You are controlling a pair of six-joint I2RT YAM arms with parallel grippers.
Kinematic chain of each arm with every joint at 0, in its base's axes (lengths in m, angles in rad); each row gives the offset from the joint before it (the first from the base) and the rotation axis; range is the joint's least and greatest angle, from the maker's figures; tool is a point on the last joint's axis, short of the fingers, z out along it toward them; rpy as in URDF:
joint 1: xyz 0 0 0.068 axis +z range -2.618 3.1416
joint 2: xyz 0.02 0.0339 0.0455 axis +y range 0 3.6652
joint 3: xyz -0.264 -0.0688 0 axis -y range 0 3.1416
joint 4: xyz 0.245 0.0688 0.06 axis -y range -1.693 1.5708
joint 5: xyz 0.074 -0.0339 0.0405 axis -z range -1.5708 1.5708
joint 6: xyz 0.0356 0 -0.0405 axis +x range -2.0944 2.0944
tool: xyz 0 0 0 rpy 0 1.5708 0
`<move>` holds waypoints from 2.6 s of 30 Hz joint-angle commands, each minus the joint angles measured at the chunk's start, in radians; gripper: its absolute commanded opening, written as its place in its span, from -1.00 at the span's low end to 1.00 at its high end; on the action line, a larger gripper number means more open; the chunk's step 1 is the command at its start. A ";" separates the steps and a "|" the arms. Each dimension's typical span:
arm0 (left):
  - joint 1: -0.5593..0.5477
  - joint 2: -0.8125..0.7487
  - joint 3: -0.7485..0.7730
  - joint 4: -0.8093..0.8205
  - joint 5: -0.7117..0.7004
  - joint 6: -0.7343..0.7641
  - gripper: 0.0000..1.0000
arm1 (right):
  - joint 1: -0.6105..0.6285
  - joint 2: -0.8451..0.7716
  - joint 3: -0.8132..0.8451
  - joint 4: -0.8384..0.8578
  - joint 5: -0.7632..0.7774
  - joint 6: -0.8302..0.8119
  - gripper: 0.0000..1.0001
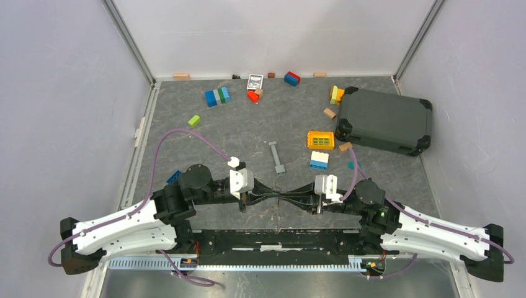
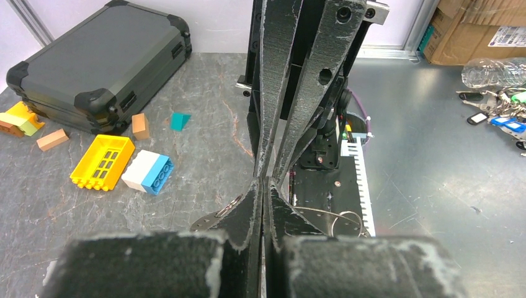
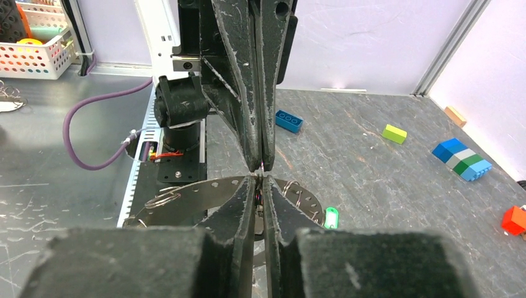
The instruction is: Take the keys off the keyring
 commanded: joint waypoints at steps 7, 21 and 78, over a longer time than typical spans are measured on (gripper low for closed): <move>-0.001 -0.012 0.001 0.071 0.001 -0.021 -0.95 | 0.002 -0.002 0.003 0.064 0.005 0.023 -1.00; 0.000 -0.013 0.132 -0.221 -0.032 0.043 -0.12 | 0.002 0.070 0.324 -0.457 0.013 -0.133 -1.00; 0.000 0.139 0.180 -0.248 0.064 0.090 -0.95 | 0.002 0.186 0.455 -0.649 -0.007 -0.182 -0.63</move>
